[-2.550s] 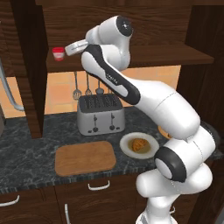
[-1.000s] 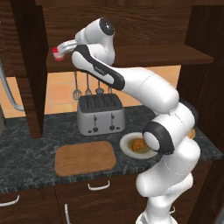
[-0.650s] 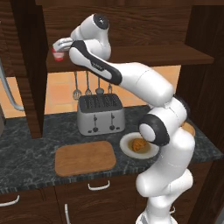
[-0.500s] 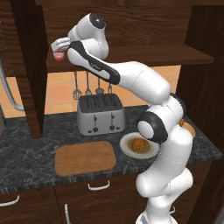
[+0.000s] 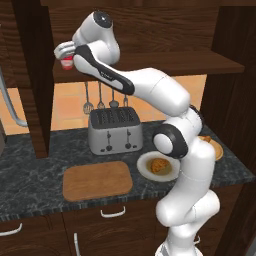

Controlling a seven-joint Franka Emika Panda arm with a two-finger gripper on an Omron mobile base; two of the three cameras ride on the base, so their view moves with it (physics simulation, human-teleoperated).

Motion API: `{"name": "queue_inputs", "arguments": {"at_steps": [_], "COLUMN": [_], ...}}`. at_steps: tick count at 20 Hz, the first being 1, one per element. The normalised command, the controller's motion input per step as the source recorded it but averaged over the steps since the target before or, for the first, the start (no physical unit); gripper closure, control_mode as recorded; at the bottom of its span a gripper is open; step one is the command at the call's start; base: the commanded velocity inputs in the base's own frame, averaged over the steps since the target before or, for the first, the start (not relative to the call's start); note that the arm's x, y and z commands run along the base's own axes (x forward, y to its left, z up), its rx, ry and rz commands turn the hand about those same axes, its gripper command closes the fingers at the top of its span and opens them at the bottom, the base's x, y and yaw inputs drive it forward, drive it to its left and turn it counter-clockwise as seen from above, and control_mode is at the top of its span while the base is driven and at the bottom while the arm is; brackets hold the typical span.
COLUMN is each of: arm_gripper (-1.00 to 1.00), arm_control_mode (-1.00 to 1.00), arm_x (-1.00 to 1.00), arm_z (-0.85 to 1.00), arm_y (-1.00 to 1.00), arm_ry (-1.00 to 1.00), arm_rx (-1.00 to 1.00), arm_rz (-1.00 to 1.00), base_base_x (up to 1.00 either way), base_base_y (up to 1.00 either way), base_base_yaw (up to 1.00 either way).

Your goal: From the different types of pastries on the counter, select a croissant and place it on the cutting board. Then retrieve a jar of jam from the cabinet and place it alongside the croissant on the cutting board.

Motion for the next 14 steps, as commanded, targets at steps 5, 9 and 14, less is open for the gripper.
{"name": "queue_inputs", "arguments": {"at_steps": [5, 9, 14], "arm_gripper": [-1.0, -1.0, -1.0], "arm_control_mode": [-1.0, -1.0, -1.0], "arm_x": [0.0, 0.28, 0.32], "arm_z": [-0.27, -0.15, -0.2], "arm_y": [0.0, 0.0, 0.04], "arm_ry": [0.02, 0.0, 0.0], "arm_rx": [0.0, 0.0, 0.0], "arm_rz": [0.0, 0.0, 0.0], "base_base_x": [0.0, 0.0, 0.0], "base_base_y": [0.0, 0.0, 0.0], "base_base_yaw": [0.0, 0.0, 0.0]}}
